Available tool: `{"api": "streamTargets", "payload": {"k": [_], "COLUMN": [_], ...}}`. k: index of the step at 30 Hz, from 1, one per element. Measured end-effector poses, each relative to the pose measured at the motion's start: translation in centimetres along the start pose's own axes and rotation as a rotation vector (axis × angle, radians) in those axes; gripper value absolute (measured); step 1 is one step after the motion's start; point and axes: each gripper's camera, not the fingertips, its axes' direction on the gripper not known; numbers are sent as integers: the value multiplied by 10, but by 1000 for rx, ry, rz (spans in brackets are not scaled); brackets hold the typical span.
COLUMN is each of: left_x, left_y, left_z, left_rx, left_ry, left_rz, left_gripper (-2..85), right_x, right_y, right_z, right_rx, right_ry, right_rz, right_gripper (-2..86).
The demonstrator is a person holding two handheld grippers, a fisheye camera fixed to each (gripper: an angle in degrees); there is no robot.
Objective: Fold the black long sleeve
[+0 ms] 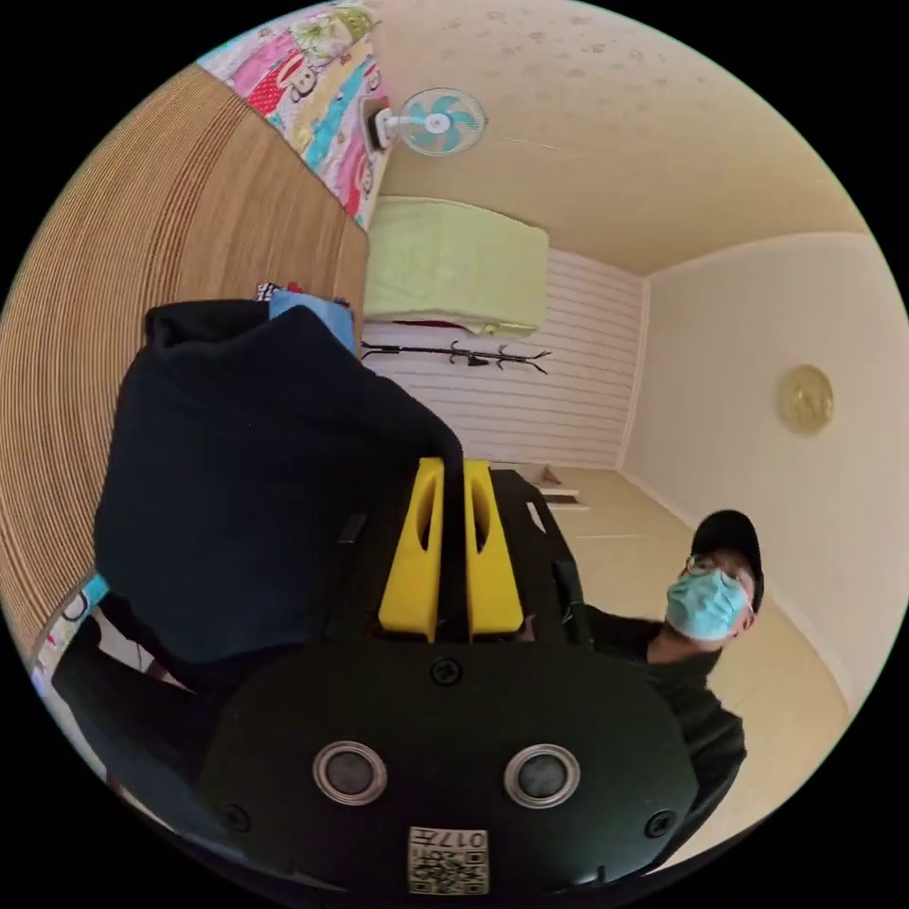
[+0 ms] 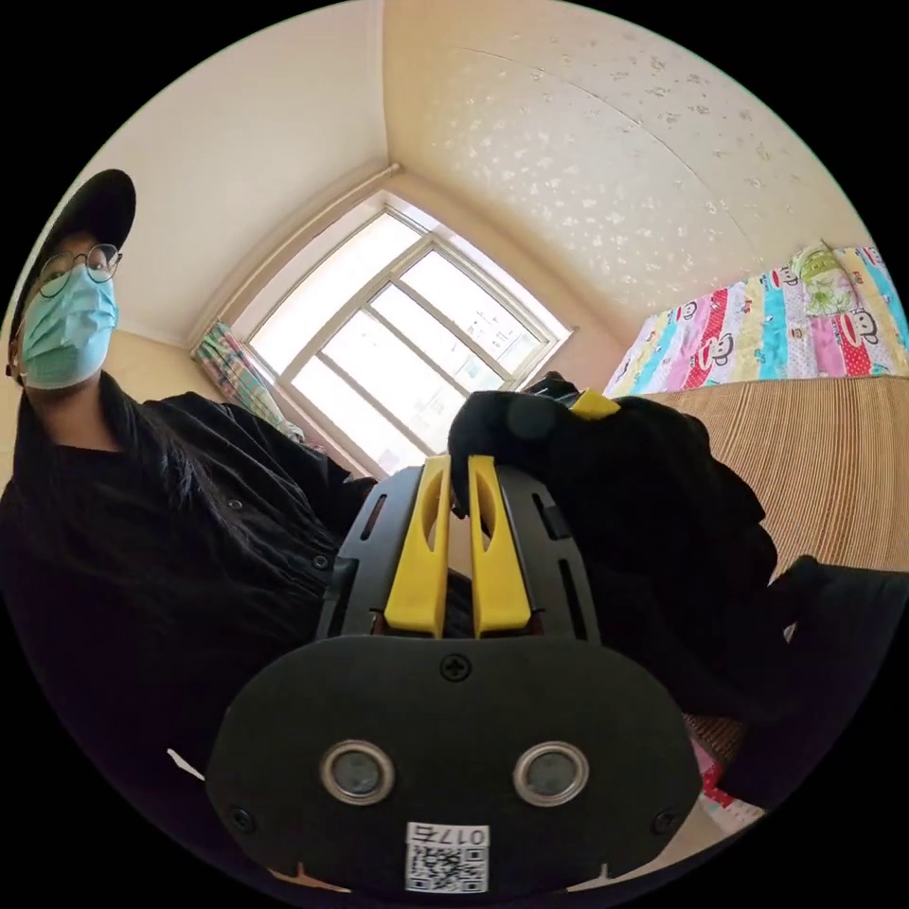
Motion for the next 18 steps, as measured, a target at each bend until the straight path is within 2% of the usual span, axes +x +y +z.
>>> {"api": "streamTargets", "payload": {"k": [3,4,6,8,11,13,14,15,16,17,18], "left_x": [98,114,164,197,245,267,277,285,288,295,304], "left_y": [12,14,22,28,39,45,50,54,57,64,73], "left_z": [-5,-8,-22,-27,-29,-23,-19,-15,-14,-16,-23], "left_rx": [-95,-93,-65,-57,-41,-58,-72,-81,-83,-84,-71], "left_ry": [191,205,212,238,317,324,314,289,276,241,194], "left_rz": [413,462,572,654,769,812,824,823,824,826,835], "left_gripper": [36,36,35,35,35,35,36,36,37,37,37], "right_x": [-40,-49,-56,-45,-17,6,16,18,19,18,19], "right_y": [-10,-11,-9,-7,-11,-17,-23,-26,-33,-40,-43], "right_z": [-2,-11,-28,-44,-37,-16,7,22,56,85,92], "right_rx": [-44,-29,37,115,92,69,24,-13,-130,-235,-245], "right_ry": [-173,-198,-134,105,341,376,301,258,195,189,239], "right_rz": [-217,-274,-332,-276,-180,-96,-92,-103,-151,-189,-166], "right_gripper": [58,68,80,95,160,190,195,192,136,33,29]}}
